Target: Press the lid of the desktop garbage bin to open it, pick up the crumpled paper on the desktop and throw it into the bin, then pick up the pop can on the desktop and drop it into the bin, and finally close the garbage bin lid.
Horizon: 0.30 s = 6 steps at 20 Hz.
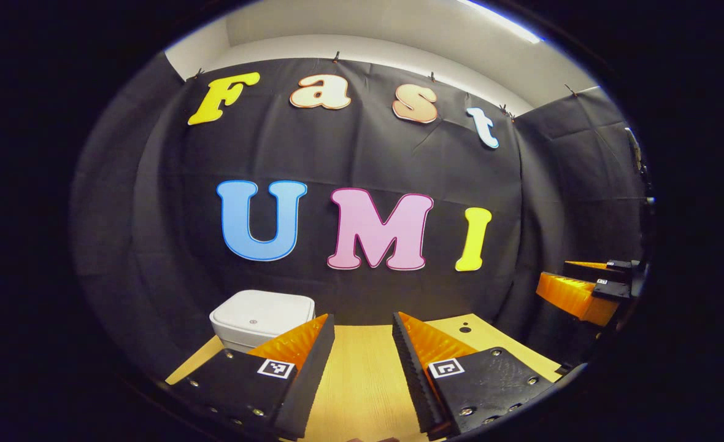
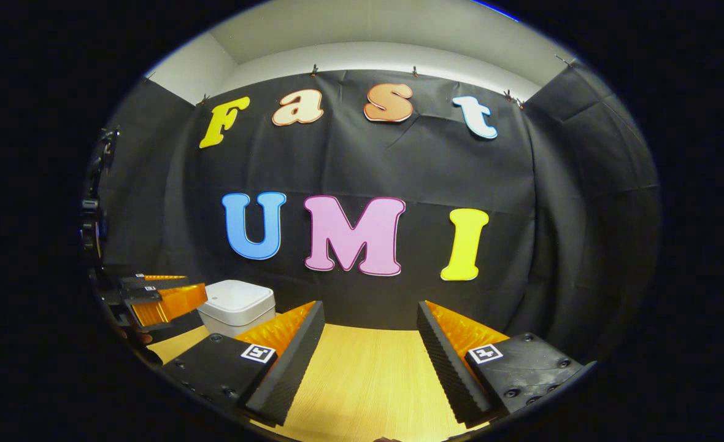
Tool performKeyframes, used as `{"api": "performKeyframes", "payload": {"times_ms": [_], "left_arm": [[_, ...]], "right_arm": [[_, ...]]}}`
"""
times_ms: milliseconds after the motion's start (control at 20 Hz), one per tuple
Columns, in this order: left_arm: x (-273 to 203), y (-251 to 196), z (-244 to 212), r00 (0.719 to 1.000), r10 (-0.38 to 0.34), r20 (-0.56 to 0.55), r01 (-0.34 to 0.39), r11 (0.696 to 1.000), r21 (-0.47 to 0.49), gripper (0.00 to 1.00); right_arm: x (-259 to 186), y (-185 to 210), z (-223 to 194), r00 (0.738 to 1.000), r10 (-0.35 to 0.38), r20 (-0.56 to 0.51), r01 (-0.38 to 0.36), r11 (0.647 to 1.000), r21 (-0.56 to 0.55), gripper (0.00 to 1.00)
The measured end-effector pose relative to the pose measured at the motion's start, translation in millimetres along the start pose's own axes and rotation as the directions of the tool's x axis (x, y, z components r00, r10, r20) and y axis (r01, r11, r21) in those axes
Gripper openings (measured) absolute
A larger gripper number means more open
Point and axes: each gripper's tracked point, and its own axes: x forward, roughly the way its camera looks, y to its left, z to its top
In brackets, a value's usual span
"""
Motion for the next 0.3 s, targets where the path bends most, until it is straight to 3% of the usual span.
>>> {"api": "performKeyframes", "payload": {"times_ms": [300], "left_arm": [[-16.0,8.7,16.8,0.997,0.059,0.042,-0.061,0.997,0.042,0.65]], "right_arm": [[-9.6,5.5,26.0,0.997,0.037,0.072,-0.038,0.999,0.012,0.98]]}}
